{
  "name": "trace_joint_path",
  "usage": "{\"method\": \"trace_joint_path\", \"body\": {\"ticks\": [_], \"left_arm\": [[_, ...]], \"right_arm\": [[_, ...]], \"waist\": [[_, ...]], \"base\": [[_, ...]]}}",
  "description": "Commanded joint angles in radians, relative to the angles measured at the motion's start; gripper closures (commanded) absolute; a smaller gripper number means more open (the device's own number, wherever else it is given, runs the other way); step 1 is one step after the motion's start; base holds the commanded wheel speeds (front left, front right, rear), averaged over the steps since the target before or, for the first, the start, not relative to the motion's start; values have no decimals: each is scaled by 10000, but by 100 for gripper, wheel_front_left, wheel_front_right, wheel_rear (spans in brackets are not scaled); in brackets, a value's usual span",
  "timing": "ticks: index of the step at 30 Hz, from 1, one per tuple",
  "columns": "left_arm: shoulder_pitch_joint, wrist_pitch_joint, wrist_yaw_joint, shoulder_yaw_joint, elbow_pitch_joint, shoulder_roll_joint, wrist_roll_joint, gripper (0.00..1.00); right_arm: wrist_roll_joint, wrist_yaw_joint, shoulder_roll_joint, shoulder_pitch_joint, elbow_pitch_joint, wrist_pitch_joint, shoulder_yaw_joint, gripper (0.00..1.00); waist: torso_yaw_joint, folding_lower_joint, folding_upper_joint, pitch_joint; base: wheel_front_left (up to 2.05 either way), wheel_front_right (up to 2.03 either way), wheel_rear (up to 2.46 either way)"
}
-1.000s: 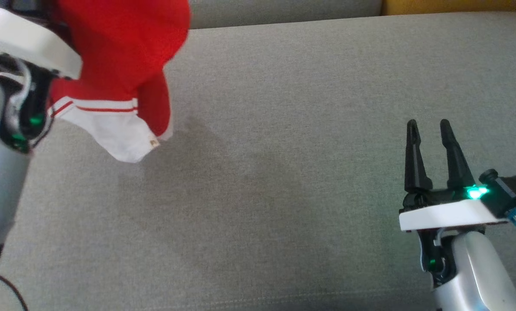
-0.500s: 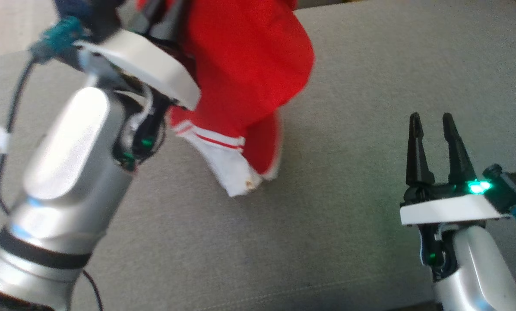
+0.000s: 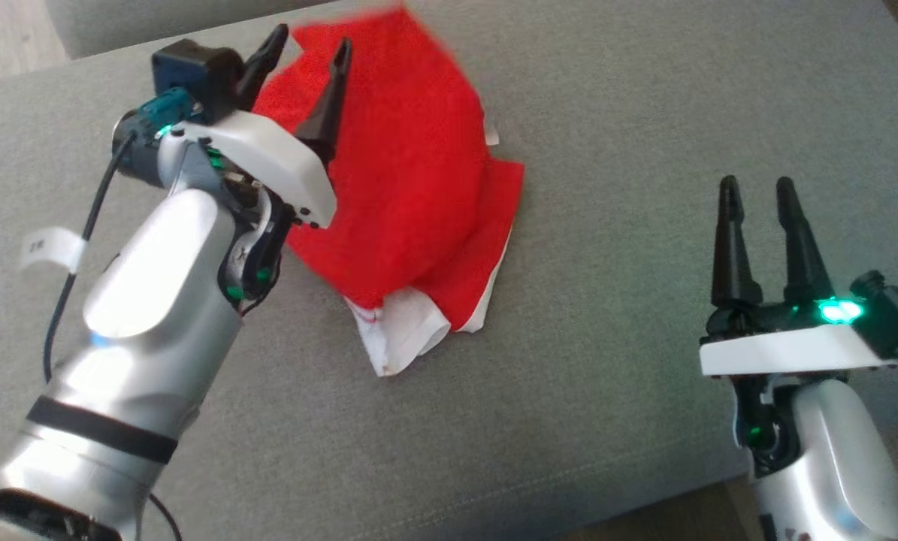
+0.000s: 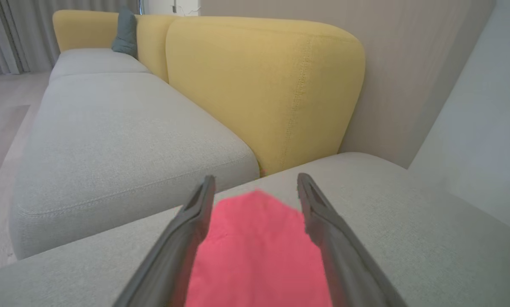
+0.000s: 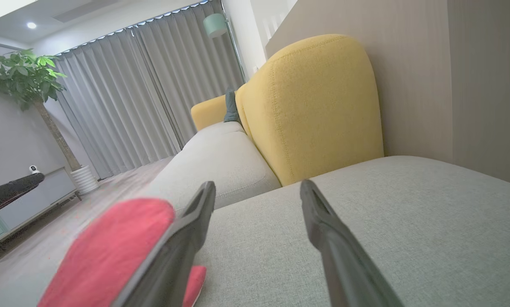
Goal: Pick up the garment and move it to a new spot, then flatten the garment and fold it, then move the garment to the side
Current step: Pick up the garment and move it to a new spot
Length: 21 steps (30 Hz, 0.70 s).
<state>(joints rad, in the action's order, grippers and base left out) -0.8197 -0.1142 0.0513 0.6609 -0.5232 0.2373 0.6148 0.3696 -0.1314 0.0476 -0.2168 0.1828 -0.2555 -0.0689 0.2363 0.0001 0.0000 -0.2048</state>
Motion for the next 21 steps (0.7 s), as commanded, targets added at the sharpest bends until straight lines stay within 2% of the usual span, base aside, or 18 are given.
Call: {"method": "trace_joint_path", "body": {"ticks": [1, 10, 16, 21], "left_arm": [[-488, -264, -59, -535, 178, 254, -13, 0], [48, -1211, 92, -1240, 442, 779, 147, 0], [1782, -1428, 338, -1603, 1568, 1091, 203, 0], [3555, -1469, 742, -2076, 2869, 814, 33, 0]], "right_arm": [[18, 7, 26, -297, -379, -63, -122, 0], [-262, 7, 26, -8, -385, -63, -109, 0], [-543, 7, 26, 352, -338, -63, -111, 0], [-642, 7, 26, 617, -284, -63, -82, 0]], "waist": [[-149, -1, 0, 65], [-1133, -1, 0, 560], [-2041, -1, 0, 992], [-2566, -1, 0, 1236]], "base": [[0, 0, 0], [0, 0, 0], [0, 0, 0], [0, 0, 0]]}}
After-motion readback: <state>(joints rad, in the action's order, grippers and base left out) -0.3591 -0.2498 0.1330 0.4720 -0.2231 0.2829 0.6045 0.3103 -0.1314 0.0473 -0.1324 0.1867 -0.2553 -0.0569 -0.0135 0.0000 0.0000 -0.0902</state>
